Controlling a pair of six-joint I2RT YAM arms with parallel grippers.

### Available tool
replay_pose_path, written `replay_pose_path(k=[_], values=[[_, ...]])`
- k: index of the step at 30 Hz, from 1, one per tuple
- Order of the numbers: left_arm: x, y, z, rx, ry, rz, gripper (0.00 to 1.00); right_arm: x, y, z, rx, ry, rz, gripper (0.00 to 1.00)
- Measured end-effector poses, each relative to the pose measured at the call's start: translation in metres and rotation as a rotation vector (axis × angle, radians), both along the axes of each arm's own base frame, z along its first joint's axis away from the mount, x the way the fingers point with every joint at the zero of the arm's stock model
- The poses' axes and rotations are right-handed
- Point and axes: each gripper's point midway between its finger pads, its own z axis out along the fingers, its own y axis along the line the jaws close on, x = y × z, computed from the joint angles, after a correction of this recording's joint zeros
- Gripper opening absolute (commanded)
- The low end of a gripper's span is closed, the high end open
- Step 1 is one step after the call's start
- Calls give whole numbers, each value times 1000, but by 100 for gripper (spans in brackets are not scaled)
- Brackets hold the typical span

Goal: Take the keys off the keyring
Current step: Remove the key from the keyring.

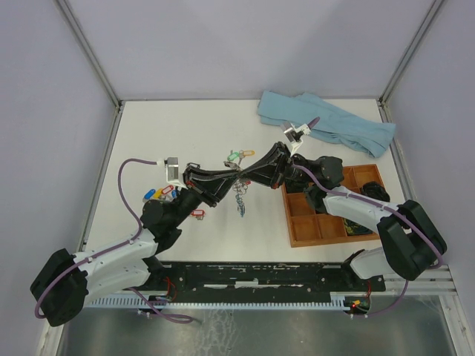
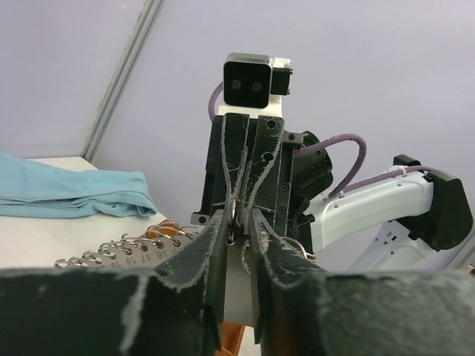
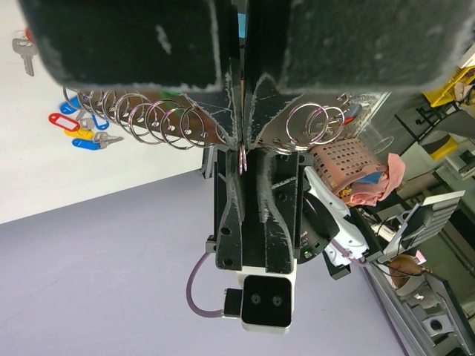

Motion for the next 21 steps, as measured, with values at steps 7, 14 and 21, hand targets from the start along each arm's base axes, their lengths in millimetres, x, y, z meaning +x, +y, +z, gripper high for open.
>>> replay_pose_path(k=[7, 14, 21], values=[[-1, -1, 2, 2, -5, -10, 3, -1, 0, 0, -1, -4, 4, 0], [-1, -3, 4, 16, -15, -16, 3, -2, -1, 2, -2, -12, 1, 13], [1, -8, -5, 136, -21, 0, 3, -1, -1, -9, -92, -57, 0, 32]])
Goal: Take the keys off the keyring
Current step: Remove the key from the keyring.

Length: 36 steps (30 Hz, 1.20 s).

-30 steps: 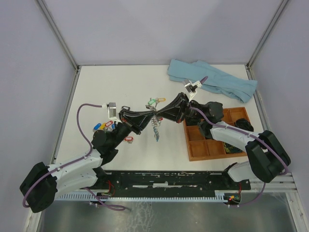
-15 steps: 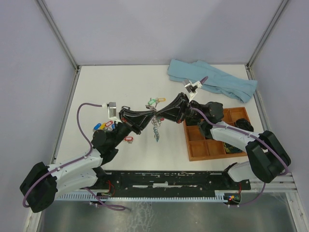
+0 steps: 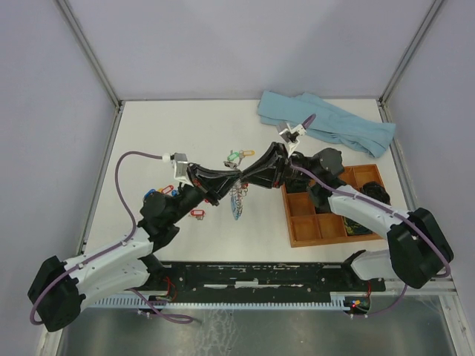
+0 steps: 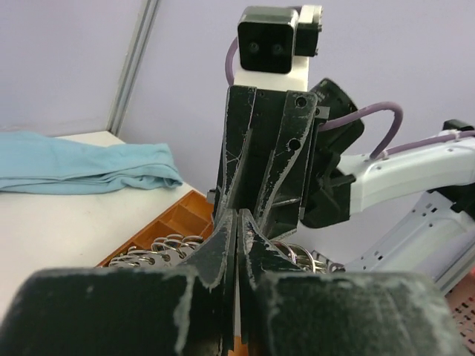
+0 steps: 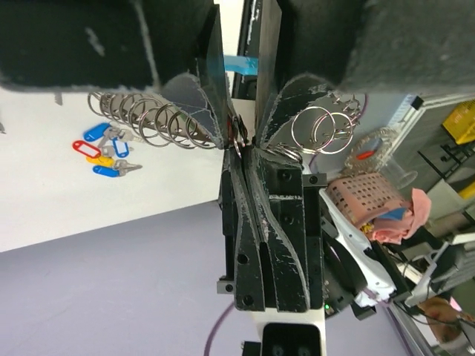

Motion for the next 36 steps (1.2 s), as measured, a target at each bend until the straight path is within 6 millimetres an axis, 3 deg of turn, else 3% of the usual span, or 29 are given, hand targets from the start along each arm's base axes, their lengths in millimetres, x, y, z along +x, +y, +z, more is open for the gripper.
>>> replay_pose_path(k=[5, 13, 15, 19, 21, 23, 25, 27, 36], values=[[1, -2, -3, 120, -16, 14, 3, 3, -1, -8, -97, -57, 16, 39], [-2, -4, -21, 274, -7, -2, 3, 3, -6, -22, -209, -90, 57, 39], [-4, -5, -28, 302, 2, -14, 3, 3, -7, -24, -223, -94, 63, 33], [-6, -6, -36, 345, 18, -35, 3, -1, -9, -30, -242, -93, 86, 11], [-7, -6, -37, 354, 18, -40, 3, -2, -10, -32, -249, -91, 97, 9], [-6, -5, -39, 364, 23, -39, 3, -3, -11, -33, -257, -94, 104, 13], [-8, -6, -40, 368, 21, -47, 3, -4, -12, -34, -266, -94, 115, 27], [-8, -6, -40, 370, 22, -51, 3, -4, -12, -35, -274, -97, 118, 34], [-11, -7, -40, 370, 16, -68, 3, -5, -13, -41, -294, -103, 120, 28]])
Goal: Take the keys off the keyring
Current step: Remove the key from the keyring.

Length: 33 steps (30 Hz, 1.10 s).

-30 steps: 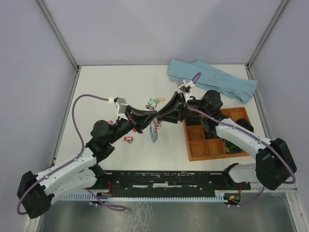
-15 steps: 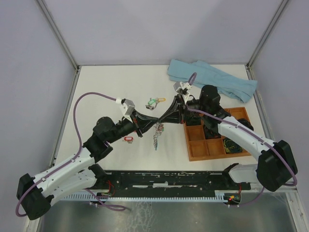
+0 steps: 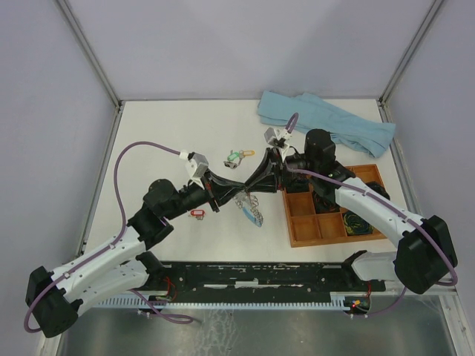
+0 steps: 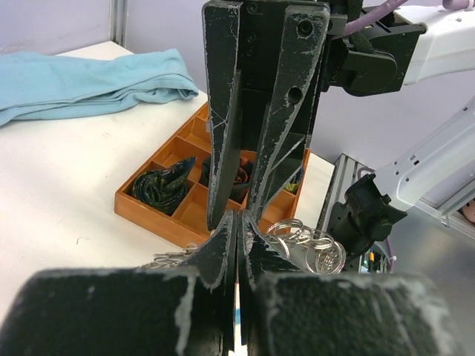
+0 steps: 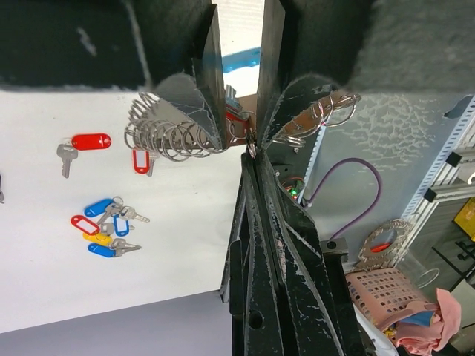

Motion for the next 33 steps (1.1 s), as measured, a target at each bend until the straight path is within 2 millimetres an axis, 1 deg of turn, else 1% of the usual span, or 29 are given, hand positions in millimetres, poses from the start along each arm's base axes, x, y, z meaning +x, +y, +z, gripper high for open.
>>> replay_pose_path(k=[1, 4, 5, 6, 7, 12, 13, 14, 15, 18, 20, 24, 27, 29, 31, 33], values=[[0, 0, 0, 0, -1, -3, 3, 0, 0, -1, -1, 0, 2, 26], [-1, 0, 1, -1, -2, -4, 3, -2, 0, -2, -3, -3, 11, 9], [-1, 0, 1, -1, -2, -4, 3, -4, 1, -1, -3, -5, 18, 5], [-1, 0, 1, -1, -2, -5, 3, -5, 1, -1, -2, -7, 22, 2], [-1, 0, 1, -3, -4, -5, 3, -6, 1, -1, -2, -6, 29, 1], [-1, 0, 3, -10, -10, -6, 3, -7, 1, 1, 5, -8, 37, 1], [-1, 0, 5, -16, -15, -5, 6, -7, 1, 2, 8, -9, 37, 1], [-1, 0, 8, -24, -20, -4, 11, -7, 2, 5, 15, -7, 37, 1], [-1, 1, 10, -38, -26, -2, 19, -7, 2, 8, 24, -8, 36, 1], [-4, 8, 19, -98, -52, 17, 35, -7, 3, 17, 53, -6, 35, 1], [-8, 14, 23, -141, -66, 29, 42, -8, 4, 20, 70, 4, 30, 1], [-15, 30, 25, -236, -91, 60, 51, -7, 4, 26, 104, 37, 9, 1], [-21, 43, 19, -308, -118, 87, 52, -6, 4, 31, 129, 51, -6, 1], [-24, 48, 16, -341, -136, 93, 50, -6, 4, 36, 149, 56, -12, 1], [-24, 49, 17, -356, -148, 96, 46, -5, 5, 39, 166, 62, -21, 1], [-22, 50, 22, -376, -162, 103, 42, -5, 4, 41, 179, 70, -25, 1]])
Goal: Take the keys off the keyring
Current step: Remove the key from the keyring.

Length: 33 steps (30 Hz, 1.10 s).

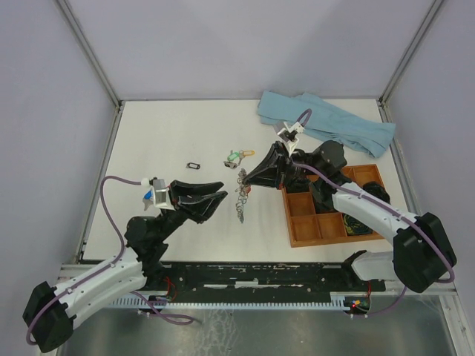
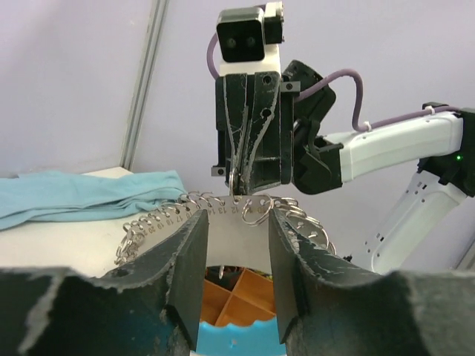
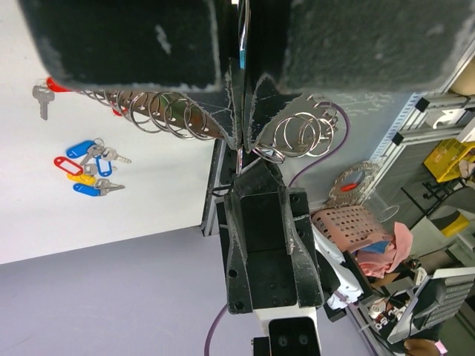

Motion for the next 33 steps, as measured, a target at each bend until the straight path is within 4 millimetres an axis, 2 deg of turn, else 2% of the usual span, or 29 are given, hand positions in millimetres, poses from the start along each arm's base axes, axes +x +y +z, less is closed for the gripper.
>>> replay_pose_path(k=[4, 15, 25, 33], values=[[5, -3, 4, -22, -14, 9, 36, 1, 0, 1, 21, 20, -11, 1], [20, -23, 15, -47, -10, -22, 34, 0, -1, 10, 61, 26, -15, 1], [16, -32, 23, -72, -10, -84, 29, -1, -1, 12, 67, 26, -13, 1], [15, -40, 24, -67, -3, -128, 18, -1, -1, 13, 71, 20, -12, 1]])
